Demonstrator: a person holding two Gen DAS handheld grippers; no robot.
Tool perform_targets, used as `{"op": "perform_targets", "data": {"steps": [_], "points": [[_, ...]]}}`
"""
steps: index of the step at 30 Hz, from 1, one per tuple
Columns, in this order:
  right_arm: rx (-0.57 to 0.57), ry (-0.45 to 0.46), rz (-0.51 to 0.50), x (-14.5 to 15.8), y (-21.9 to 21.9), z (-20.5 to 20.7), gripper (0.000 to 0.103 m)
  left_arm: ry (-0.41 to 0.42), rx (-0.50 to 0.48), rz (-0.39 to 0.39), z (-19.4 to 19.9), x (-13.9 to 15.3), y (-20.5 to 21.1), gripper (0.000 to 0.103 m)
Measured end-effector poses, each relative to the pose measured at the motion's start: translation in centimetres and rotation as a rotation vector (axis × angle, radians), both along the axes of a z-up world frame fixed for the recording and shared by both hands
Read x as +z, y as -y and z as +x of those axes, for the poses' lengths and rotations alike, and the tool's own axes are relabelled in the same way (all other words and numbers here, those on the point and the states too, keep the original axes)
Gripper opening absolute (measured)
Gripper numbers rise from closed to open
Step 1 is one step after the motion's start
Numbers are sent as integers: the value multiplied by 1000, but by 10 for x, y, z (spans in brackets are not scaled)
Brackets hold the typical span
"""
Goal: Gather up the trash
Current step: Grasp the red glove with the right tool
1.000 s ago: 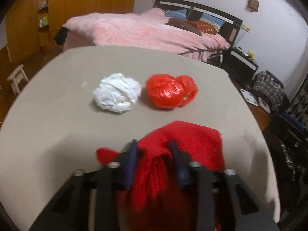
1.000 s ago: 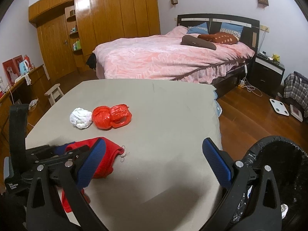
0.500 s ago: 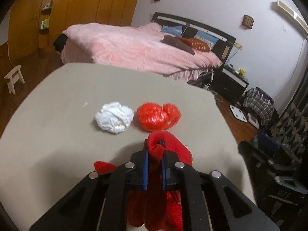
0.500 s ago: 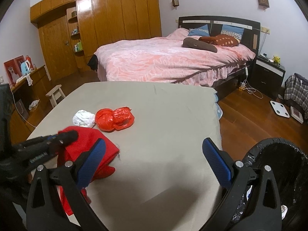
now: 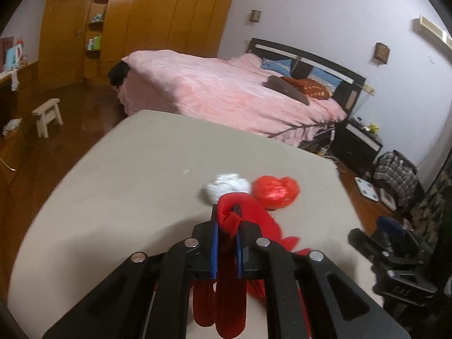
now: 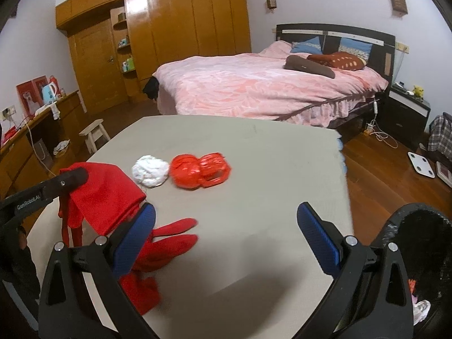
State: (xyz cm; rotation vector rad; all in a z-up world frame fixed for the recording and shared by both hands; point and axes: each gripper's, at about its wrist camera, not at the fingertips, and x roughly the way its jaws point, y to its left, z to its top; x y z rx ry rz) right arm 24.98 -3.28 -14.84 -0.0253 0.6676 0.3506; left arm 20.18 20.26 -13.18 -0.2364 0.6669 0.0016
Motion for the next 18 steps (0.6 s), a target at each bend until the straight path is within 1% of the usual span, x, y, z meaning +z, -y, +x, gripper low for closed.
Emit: {"op": "perform_targets", "data": {"steps": [4, 10, 13, 18], "points": [[26, -12, -2, -4, -15, -3, 98, -29, 28, 12, -5, -10, -17, 9], [61, -35, -9, -11, -36, -8, 98, -49, 73, 25, -19, -22, -41, 9], [81, -48, -16, -17, -49, -12, 98, -59, 100, 56, -26, -27, -53, 9], [102, -69, -35, -26, -67, -15, 98, -86, 117, 44, -32, -37, -67, 9]]}}
